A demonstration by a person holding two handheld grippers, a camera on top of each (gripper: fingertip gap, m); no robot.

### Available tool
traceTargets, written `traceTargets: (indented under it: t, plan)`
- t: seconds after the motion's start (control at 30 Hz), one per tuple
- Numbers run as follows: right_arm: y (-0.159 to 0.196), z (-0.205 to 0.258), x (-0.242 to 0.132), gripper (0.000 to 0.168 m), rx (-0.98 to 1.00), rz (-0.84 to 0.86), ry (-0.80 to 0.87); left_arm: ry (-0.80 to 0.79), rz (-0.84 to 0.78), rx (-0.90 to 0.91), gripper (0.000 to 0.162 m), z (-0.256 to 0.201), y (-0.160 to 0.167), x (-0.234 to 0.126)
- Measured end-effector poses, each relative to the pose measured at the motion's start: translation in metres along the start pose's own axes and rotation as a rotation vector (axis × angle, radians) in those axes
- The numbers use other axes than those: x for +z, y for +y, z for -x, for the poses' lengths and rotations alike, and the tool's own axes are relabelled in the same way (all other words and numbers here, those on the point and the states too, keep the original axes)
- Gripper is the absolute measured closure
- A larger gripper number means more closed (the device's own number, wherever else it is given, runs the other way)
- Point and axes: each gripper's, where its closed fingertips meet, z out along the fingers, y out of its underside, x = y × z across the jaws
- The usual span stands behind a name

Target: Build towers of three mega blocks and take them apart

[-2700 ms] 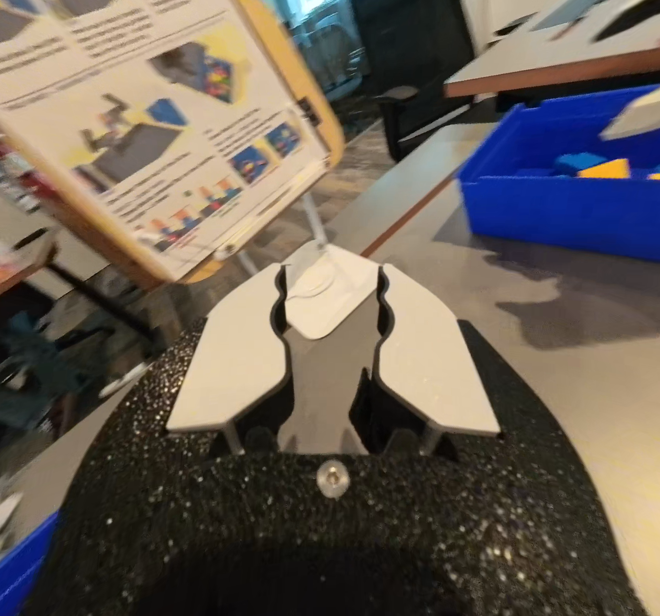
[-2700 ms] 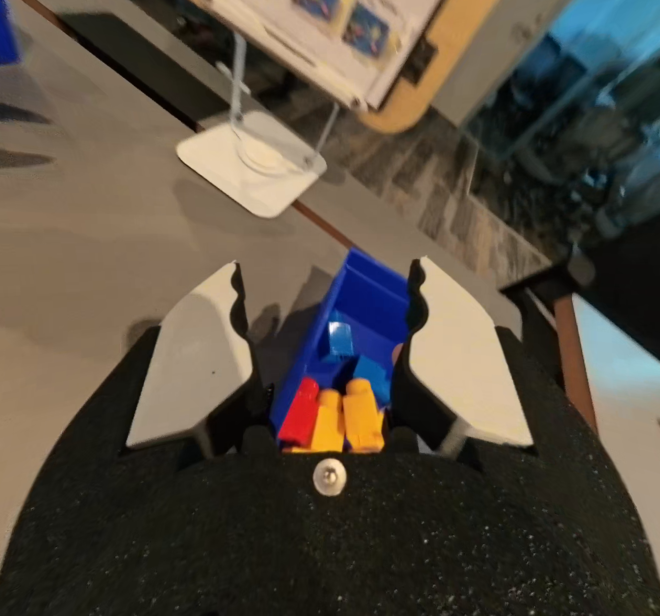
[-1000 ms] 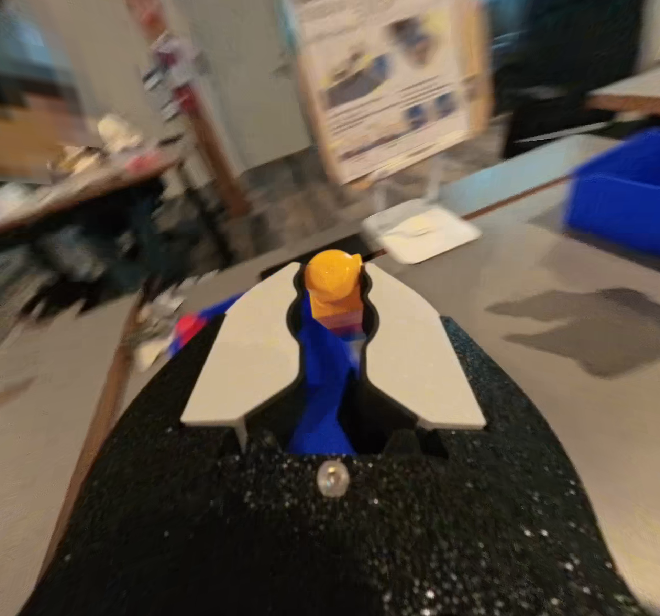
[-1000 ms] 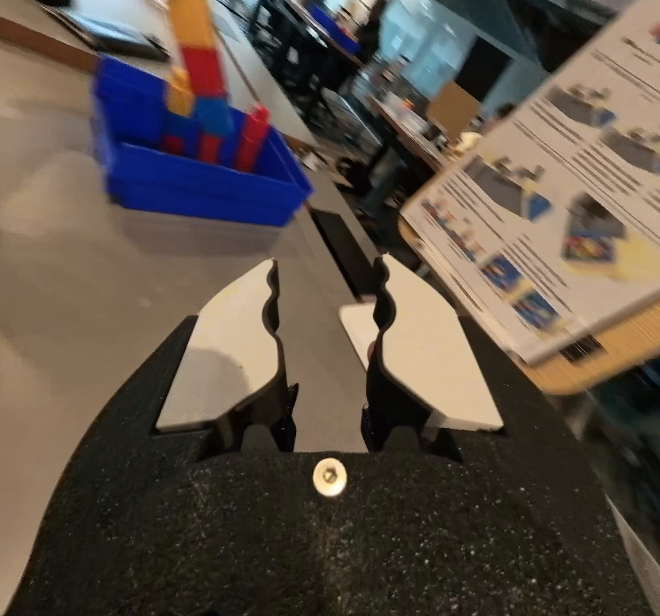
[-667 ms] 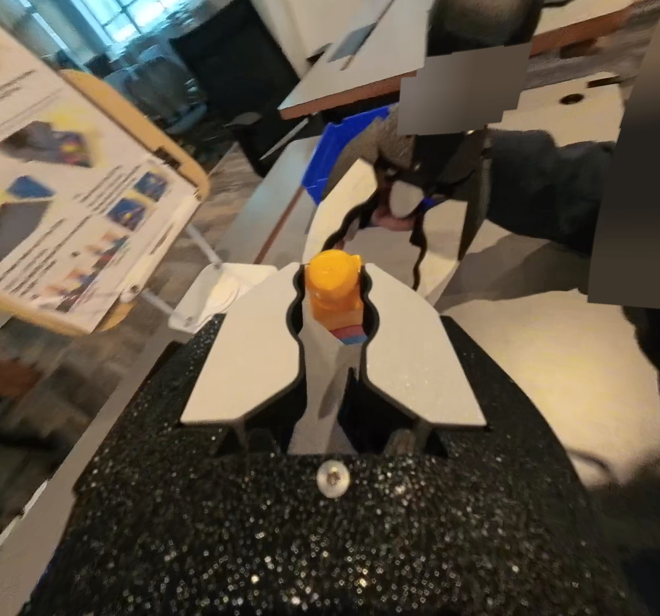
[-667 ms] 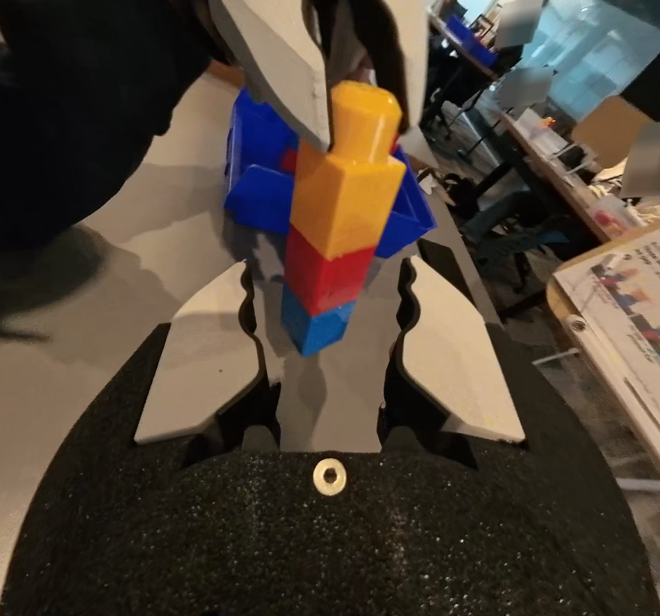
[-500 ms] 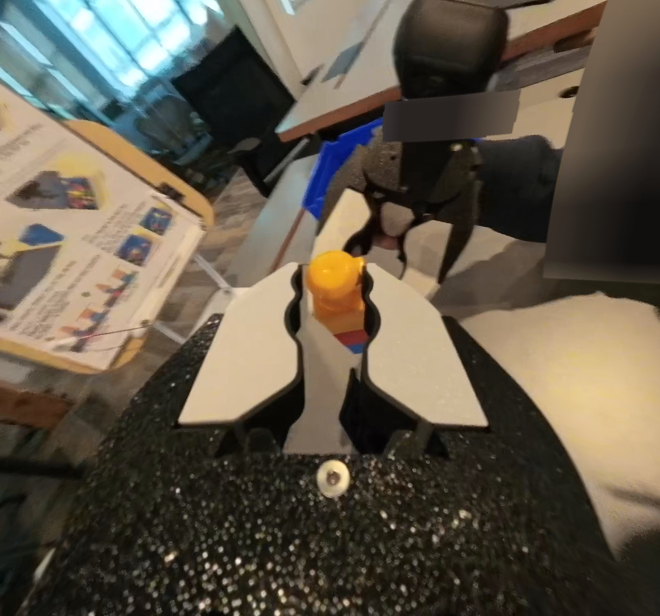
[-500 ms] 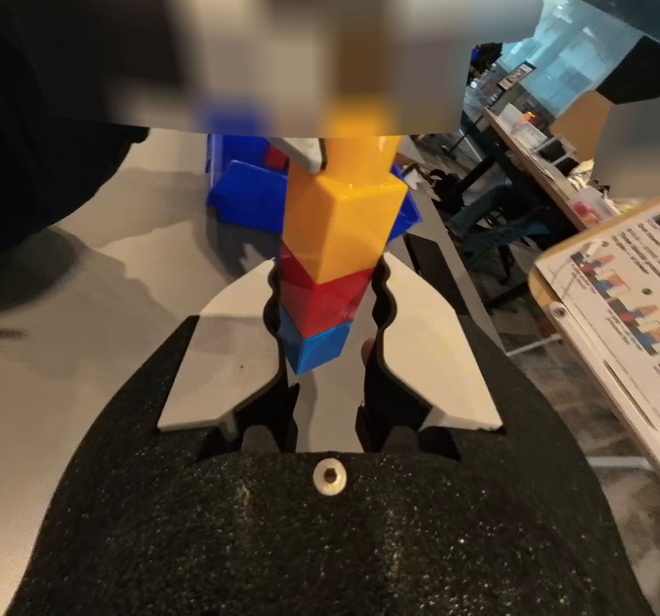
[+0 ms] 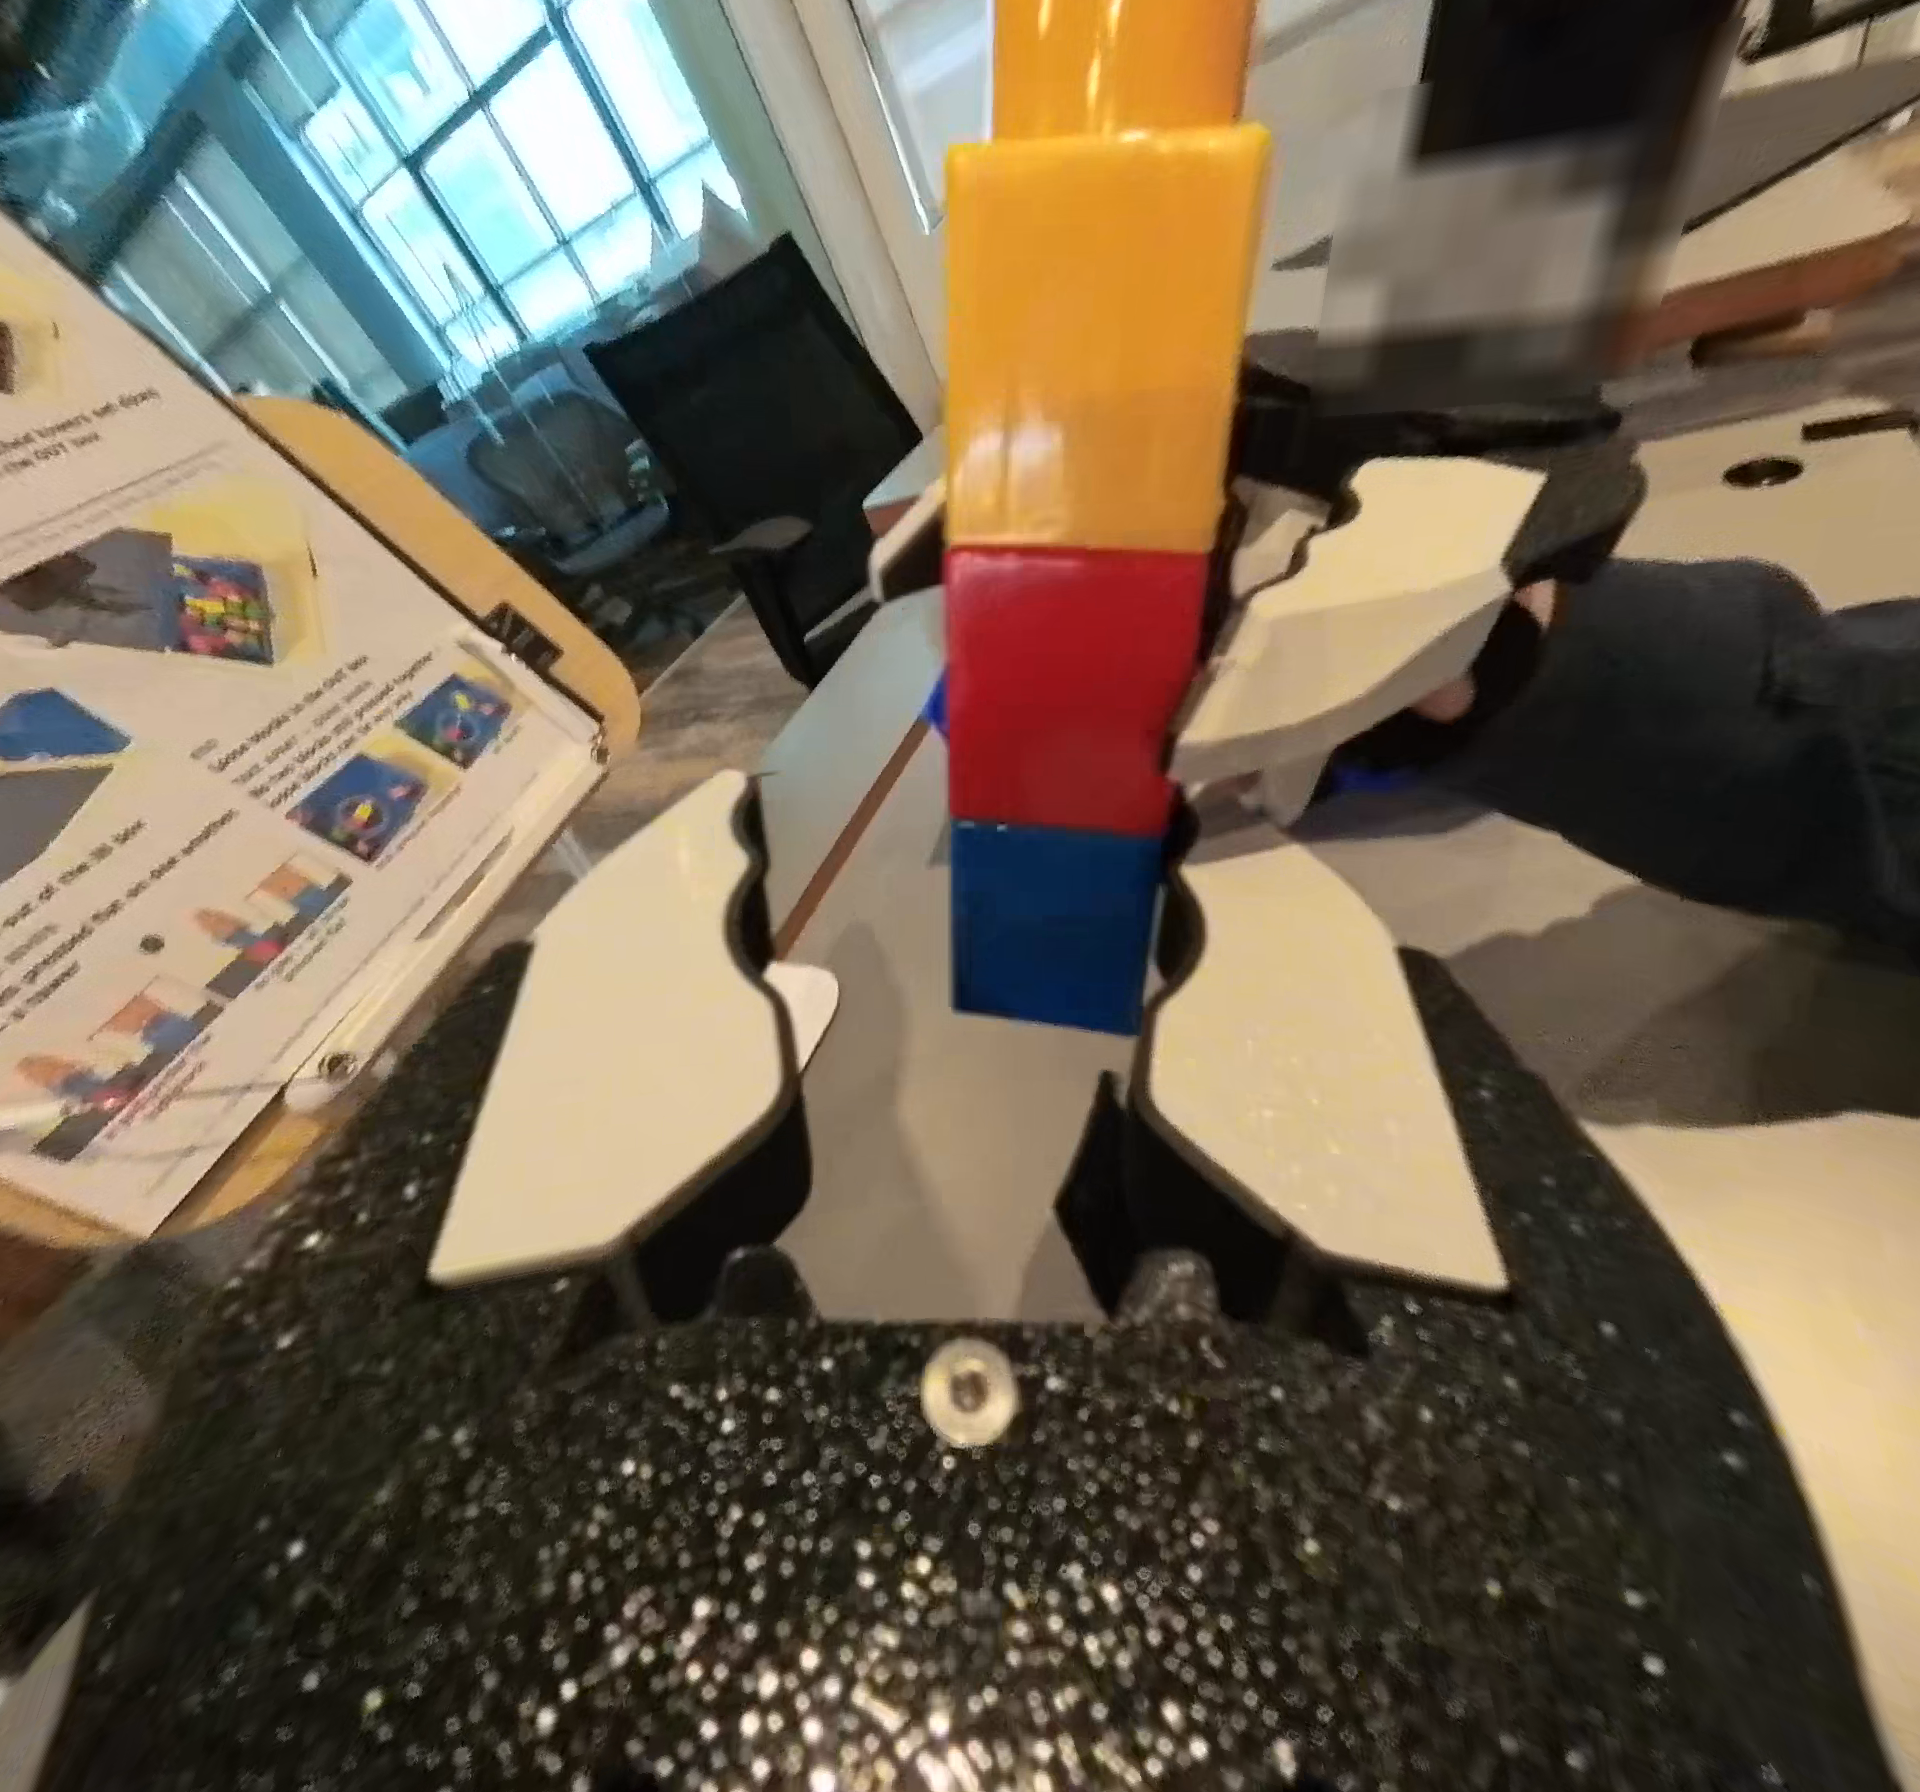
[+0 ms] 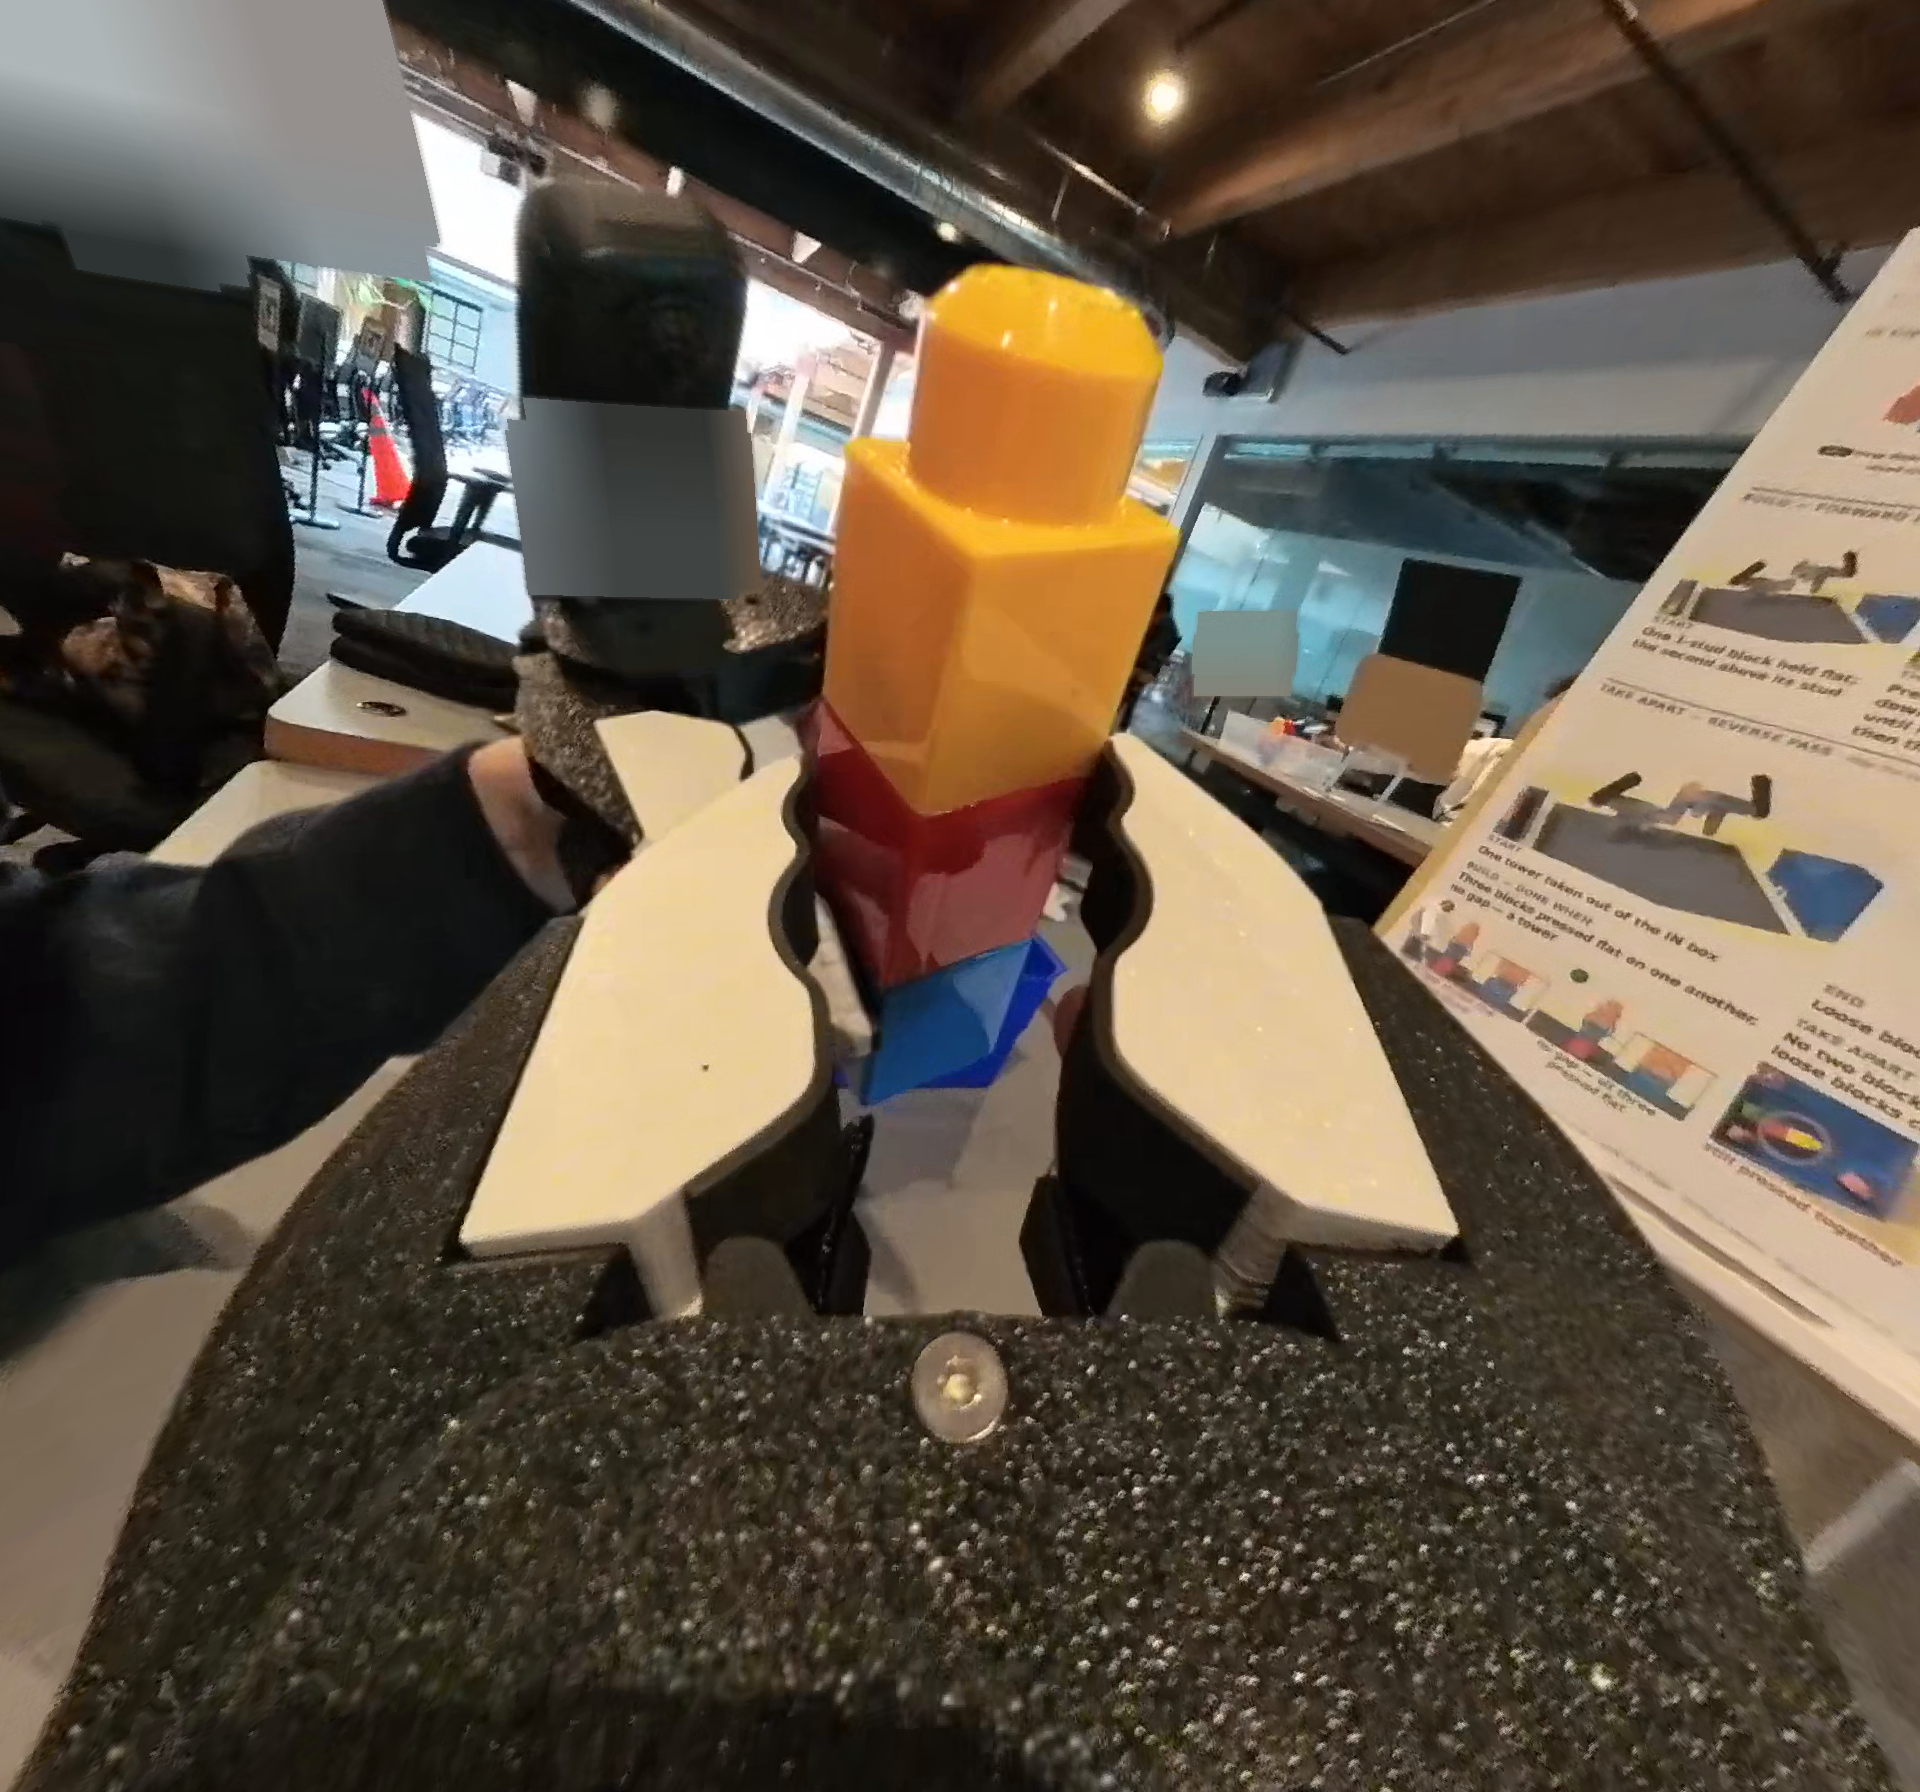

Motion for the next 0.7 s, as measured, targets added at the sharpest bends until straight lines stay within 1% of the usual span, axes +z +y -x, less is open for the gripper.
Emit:
traceTargets:
  t: [0.1, 0.23, 0.3, 0.4, 0.47, 0.6, 0.7]
  plan:
    - [-0.005, -0.007, -0.005, 0.12, 0.003, -0.038, 0.027, 0.017, -0.048, 0.067, 0.125, -0.008, -0.006, 0.005]
    - [-0.009, -0.004, -0.016, 0.121, 0.046, -0.053, -0.051, 0.058, -0.026, 0.091, 0.126, -0.015, -0.004, 0.007]
    - [-0.017, -0.006, -0.025, 0.116, 0.036, -0.089, -0.053, 0.106, 0.001, 0.089, 0.126, -0.021, 0.002, 0.006]
    - [-0.02, -0.004, -0.034, 0.111, -0.013, -0.065, -0.07, 0.179, 0.031, 0.082, 0.126, -0.03, 0.008, 0.004]
    - [-0.019, 0.0, -0.036, 0.113, -0.044, -0.037, -0.091, 0.221, 0.046, 0.071, 0.126, -0.036, 0.01, 0.003]
    - [-0.018, 0.007, -0.038, 0.123, -0.091, 0.006, -0.111, 0.263, 0.067, 0.036, 0.126, -0.04, 0.014, 0.003]
    - [-0.022, 0.008, -0.036, 0.125, -0.156, -0.004, -0.101, 0.286, 0.049, -0.019, 0.126, -0.042, 0.01, 0.003]
